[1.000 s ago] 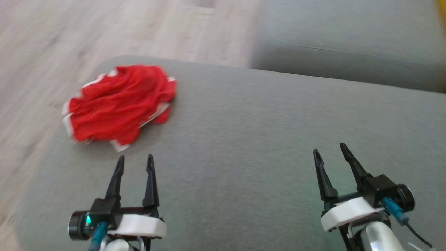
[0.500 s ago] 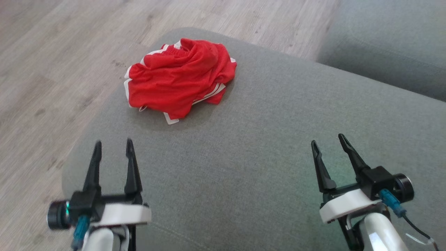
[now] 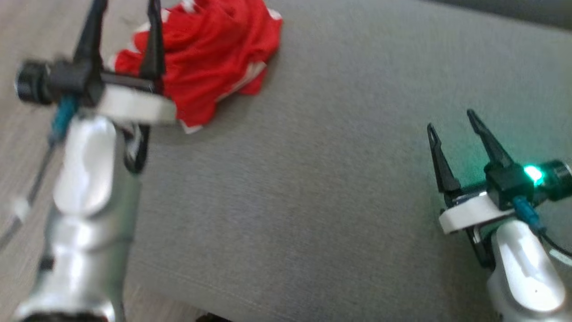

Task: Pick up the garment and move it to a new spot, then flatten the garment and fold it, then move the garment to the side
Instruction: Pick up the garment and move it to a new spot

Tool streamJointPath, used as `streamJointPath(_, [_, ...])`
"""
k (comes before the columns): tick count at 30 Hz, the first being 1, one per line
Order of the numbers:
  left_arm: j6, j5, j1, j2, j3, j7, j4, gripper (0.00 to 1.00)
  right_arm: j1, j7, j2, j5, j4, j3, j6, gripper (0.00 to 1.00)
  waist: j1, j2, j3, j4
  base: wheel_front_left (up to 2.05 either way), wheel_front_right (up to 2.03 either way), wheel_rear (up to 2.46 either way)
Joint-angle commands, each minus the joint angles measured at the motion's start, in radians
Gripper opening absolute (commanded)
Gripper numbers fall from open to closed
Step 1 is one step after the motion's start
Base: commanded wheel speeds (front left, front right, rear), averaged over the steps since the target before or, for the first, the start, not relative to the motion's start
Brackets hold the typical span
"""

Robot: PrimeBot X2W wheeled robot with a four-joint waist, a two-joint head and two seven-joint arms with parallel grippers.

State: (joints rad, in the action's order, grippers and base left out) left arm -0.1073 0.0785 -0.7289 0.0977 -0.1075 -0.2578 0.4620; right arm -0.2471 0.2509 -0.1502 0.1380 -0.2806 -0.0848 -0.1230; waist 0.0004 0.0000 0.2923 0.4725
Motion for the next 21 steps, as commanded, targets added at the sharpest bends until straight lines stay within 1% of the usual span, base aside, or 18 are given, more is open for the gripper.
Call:
streamJointPath(1, [-0.006, 0.005, -0.043, 0.048, 0.022, 0.002, 0.006, 1.00, -0.019, 0.011, -0.006, 0.007, 0.032, -0.027, -0.008, 1.00, -0.0004, 0.0000, 0.083, -0.070, 0.00, 0.00, 0.00])
streamJointPath(3, [-0.014, 0.021, -0.126, 0.068, 0.008, 0.031, 0.107, 1.00, -0.037, 0.011, -0.017, 0.011, 0.035, -0.035, -0.008, 1.00, -0.0004, 0.0000, 0.109, -0.100, 0.00, 0.00, 0.00])
streamJointPath(4, [-0.019, 0.029, -0.194, 0.090, -0.017, 0.059, 0.191, 1.00, -0.051, 0.011, -0.026, 0.012, 0.043, -0.035, -0.008, 1.00, -0.0004, 0.0000, 0.134, -0.124, 0.00, 0.00, 0.00])
streamJointPath(10, [-0.023, 0.037, -0.306, 0.131, -0.080, 0.142, 0.418, 1.00, -0.075, 0.011, -0.047, 0.018, 0.061, -0.019, -0.008, 1.00, -0.0004, 0.0000, 0.194, -0.168, 0.00, 0.00, 0.00])
streamJointPath(13, [0.015, 0.031, -0.336, 0.158, -0.073, 0.180, 0.520, 1.00, -0.089, 0.011, -0.043, 0.020, 0.066, -0.023, -0.008, 1.00, -0.0004, 0.0000, 0.212, -0.186, 0.00, 0.00, 0.00])
streamJointPath(16, [0.040, 0.030, -0.357, 0.163, -0.072, 0.179, 0.582, 1.00, -0.103, 0.011, -0.039, 0.021, 0.068, -0.025, -0.008, 1.00, -0.0004, 0.0000, 0.225, -0.193, 0.00, 0.00, 0.00])
streamJointPath(17, [0.043, 0.029, -0.362, 0.166, -0.073, 0.160, 0.590, 0.38, -0.106, 0.011, -0.035, 0.020, 0.068, -0.024, -0.008, 1.00, -0.0004, 0.0000, 0.225, -0.195, 0.00, 0.00, 0.00])
streamJointPath(18, [0.045, 0.029, -0.366, 0.168, -0.074, 0.144, 0.601, 0.00, -0.110, 0.011, -0.030, 0.020, 0.067, -0.024, -0.008, 1.00, -0.0004, 0.0000, 0.223, -0.198, 0.00, 0.00, 0.00])
streamJointPath(21, [0.042, 0.033, -0.379, 0.174, -0.076, 0.088, 0.614, 0.00, -0.111, 0.011, -0.013, 0.017, 0.060, -0.024, -0.008, 1.00, -0.0004, 0.0000, 0.199, -0.205, 0.00, 0.00, 0.00])
